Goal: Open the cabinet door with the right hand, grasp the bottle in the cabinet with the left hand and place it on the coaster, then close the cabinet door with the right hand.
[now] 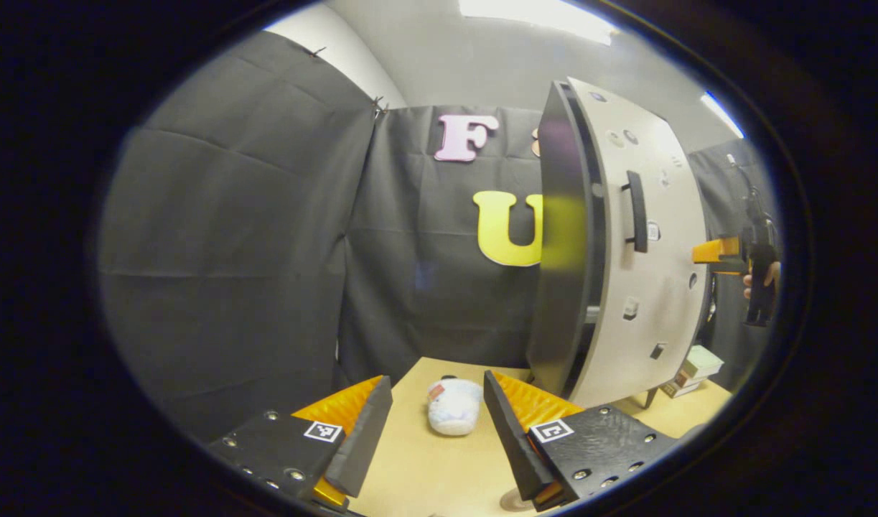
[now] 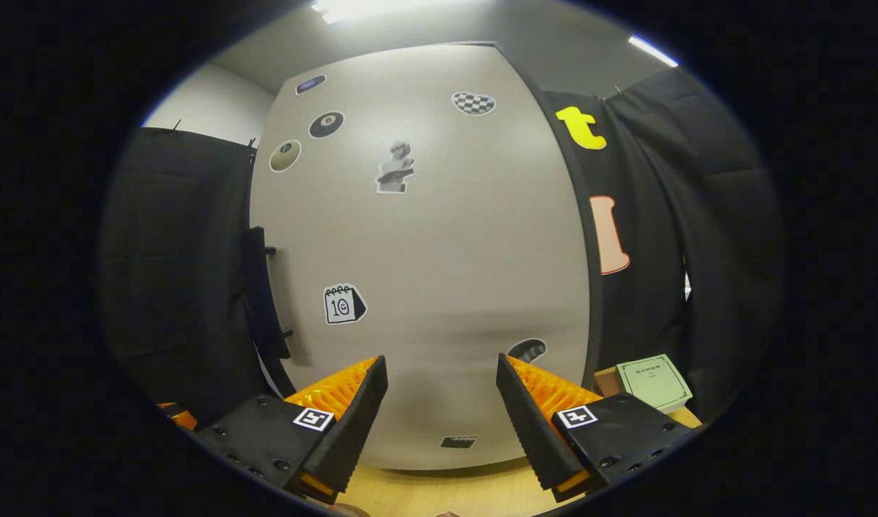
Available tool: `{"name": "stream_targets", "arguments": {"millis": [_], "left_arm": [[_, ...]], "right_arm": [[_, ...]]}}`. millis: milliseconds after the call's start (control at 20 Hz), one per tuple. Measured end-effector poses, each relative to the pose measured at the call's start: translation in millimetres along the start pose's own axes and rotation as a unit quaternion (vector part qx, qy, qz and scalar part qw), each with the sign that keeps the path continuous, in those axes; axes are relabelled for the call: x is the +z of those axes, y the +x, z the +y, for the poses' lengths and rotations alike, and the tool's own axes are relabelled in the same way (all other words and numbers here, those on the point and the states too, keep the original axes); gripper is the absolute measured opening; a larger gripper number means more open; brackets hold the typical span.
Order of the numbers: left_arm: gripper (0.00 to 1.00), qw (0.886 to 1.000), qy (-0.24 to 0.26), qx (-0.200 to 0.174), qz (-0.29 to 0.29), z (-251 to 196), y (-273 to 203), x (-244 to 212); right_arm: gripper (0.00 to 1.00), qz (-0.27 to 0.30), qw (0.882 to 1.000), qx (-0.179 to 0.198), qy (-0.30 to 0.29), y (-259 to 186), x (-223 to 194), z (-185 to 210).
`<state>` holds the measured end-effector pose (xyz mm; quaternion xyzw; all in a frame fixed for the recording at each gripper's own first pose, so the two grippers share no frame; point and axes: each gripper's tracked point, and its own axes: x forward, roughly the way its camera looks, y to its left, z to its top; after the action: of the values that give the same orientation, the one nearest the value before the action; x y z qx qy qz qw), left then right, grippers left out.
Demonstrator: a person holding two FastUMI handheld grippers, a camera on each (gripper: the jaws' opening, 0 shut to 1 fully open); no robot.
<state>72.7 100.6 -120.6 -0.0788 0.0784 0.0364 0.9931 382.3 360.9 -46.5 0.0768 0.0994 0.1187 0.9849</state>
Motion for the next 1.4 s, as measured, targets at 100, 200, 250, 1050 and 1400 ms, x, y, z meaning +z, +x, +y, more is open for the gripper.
{"name": "stream_targets", "arguments": {"millis": [100,200,250,1050,1400], "left_arm": [[0.80,1.000,0.010,0.000,-0.003,-21.0,-7.8,11.2],[0.77,1.000,0.022,-0.003,-0.008,-45.8,-18.5,23.6],[0.77,1.000,0.028,-0.005,-0.011,-58.4,-24.2,30.6],[0.79,0.997,0.065,-0.022,-0.037,-151.0,-114.6,103.3],[0.79,0.995,0.081,-0.033,-0.046,-123.0,-126.7,126.5]], "right_arm": [[0.96,-0.009,1.000,-0.001,-0.006,-29.1,7.8,-23.0],[0.97,-0.016,1.000,-0.006,-0.009,-59.2,13.4,-48.8],[0.97,-0.018,1.000,-0.009,-0.009,-73.3,15.1,-62.0],[0.96,-0.042,0.996,-0.053,-0.049,-237.3,21.7,-200.4],[0.96,-0.059,0.995,-0.065,-0.056,-253.4,33.8,-182.9]]}}
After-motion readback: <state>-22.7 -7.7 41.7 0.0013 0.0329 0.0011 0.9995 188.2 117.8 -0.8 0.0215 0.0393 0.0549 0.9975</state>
